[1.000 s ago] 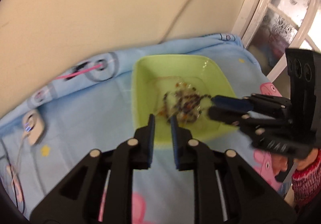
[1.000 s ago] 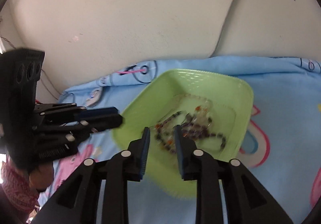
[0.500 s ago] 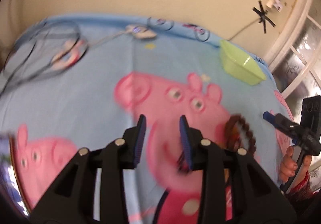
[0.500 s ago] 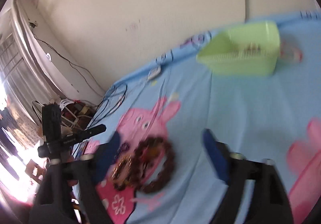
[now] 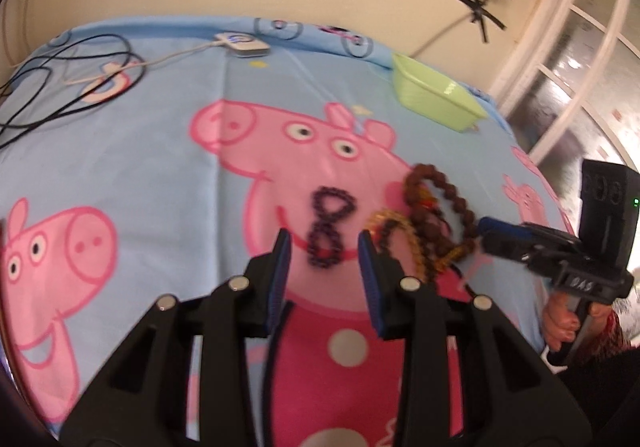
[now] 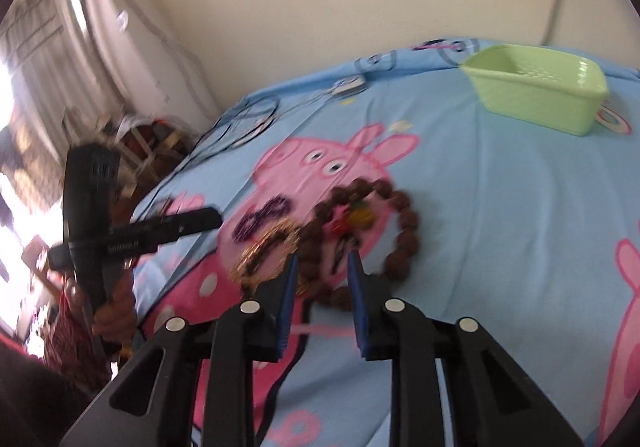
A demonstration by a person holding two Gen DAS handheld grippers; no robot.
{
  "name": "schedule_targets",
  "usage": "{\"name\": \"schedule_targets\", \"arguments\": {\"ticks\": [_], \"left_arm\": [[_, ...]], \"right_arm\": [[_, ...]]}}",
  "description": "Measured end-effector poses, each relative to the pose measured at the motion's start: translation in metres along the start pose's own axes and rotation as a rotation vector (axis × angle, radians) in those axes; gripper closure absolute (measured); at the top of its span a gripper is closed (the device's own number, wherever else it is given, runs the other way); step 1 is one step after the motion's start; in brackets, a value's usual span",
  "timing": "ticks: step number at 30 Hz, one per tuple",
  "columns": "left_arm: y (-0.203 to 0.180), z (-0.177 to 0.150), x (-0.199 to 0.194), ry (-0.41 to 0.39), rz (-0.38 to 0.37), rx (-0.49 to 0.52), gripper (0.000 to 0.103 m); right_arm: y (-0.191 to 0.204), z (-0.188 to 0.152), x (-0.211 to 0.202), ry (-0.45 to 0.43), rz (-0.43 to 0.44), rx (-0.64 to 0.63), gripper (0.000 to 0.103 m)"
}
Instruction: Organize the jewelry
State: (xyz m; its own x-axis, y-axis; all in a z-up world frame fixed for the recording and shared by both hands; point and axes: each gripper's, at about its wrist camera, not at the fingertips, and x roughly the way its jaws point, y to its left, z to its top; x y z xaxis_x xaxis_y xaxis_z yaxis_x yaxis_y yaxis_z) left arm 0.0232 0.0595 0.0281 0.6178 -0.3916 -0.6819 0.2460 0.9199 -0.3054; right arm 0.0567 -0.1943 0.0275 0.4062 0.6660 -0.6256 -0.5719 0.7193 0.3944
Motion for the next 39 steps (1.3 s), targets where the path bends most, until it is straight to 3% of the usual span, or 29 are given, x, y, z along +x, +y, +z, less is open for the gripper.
{"name": "schedule_targets", "arguments": {"ticks": [4,11,16,19,20,23,25,32,39], "left_arm": [[-0.018,-0.005,-0.001,0.007,-0.041,0.060,0.071],[-0.078,-0.010,0.010,0.026,-0.133,0.260,0.070],[-0.094,-0.011,0.039,0.090,-0.110,0.302,0.070],[-0.093,-0.013,0.053,0.127,-0.074,0.310,0.076],[-0.092,-0.013,0.056,0.140,-0.073,0.305,0.086],[-0.084,-0.008,0.055,0.147,-0.083,0.260,0.086],[-0.080,-0.003,0.048,0.138,-0.099,0.238,0.098],[-0.077,0.032,0.021,0.072,-0.225,0.146,0.098],[-0.100,0.046,0.047,0.111,-0.228,0.146,0.098]], "right_arm": [[0.007,0.000,0.007,0.005,-0.019,-0.037,0.103],[-0.007,0.018,0.009,0.015,-0.068,-0.036,0.103],[0.005,0.023,0.033,0.122,-0.123,-0.159,0.103],[0.011,0.021,0.047,0.152,-0.190,-0.242,0.103],[0.012,0.021,0.048,0.155,-0.171,-0.248,0.103],[0.006,0.021,0.043,0.148,-0.135,-0.213,0.103],[-0.003,0.023,0.030,0.119,-0.052,-0.139,0.103],[-0.032,0.034,-0.018,-0.019,0.114,0.043,0.103],[-0.050,0.025,-0.031,-0.053,0.092,0.091,0.103]]}}
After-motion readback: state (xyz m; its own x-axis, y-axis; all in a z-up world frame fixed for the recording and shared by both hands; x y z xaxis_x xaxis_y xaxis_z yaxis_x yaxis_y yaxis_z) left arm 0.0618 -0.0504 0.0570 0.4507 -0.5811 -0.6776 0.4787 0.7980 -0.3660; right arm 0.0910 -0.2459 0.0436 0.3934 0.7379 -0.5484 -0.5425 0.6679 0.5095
